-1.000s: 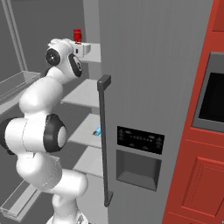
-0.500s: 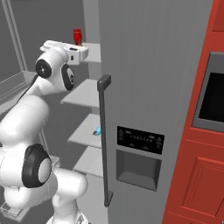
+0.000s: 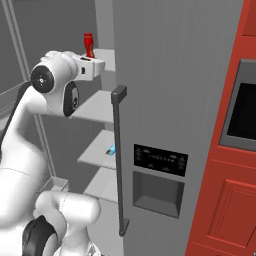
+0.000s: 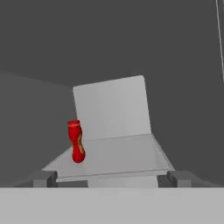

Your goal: Place the ketchup and mustard from the counter to the top shelf of the fridge. If the existing items in the fridge are on the top shelf, move them to other shelves.

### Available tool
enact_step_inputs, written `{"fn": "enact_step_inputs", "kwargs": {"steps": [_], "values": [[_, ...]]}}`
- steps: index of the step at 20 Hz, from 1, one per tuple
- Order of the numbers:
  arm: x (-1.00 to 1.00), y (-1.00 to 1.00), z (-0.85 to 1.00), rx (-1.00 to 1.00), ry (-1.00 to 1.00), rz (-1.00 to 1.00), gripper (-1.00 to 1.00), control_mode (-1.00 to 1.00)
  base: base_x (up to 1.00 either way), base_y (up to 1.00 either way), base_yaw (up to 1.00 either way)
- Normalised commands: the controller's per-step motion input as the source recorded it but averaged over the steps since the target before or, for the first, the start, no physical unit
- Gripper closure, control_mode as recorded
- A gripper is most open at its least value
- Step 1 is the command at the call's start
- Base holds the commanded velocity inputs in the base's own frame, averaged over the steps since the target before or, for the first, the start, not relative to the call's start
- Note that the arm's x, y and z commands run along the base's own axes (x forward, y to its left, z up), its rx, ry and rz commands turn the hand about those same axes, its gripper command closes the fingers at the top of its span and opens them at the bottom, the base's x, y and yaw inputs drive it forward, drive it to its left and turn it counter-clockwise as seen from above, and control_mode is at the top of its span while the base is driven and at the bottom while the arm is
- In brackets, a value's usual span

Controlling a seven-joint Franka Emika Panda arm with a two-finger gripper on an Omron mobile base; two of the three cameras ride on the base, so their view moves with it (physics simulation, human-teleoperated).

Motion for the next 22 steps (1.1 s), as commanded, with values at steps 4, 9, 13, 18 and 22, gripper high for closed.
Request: {"fn": "enact_step_inputs", "kwargs": {"steps": [4, 9, 13, 18, 22], "values": [[-1.0, -0.34, -0.04, -0.08, 0.13, 0.0, -1.0, -1.0, 0.0, 0.0, 0.0], [-1.0, -0.02, -0.2, -0.17, 0.14, 0.04, -1.0, -1.0, 0.0, 0.0, 0.0], [-1.0, 0.0, -0.46, -0.15, 0.22, 0.04, -1.0, -1.0, 0.0, 0.0, 0.0], [-1.0, -0.18, -1.0, -0.2, 0.39, 0.14, -1.0, -1.0, 0.0, 0.0, 0.0], [-1.0, -0.4, -0.68, -0.11, 0.19, 0.02, -1.0, -1.0, 0.0, 0.0, 0.0]]}}
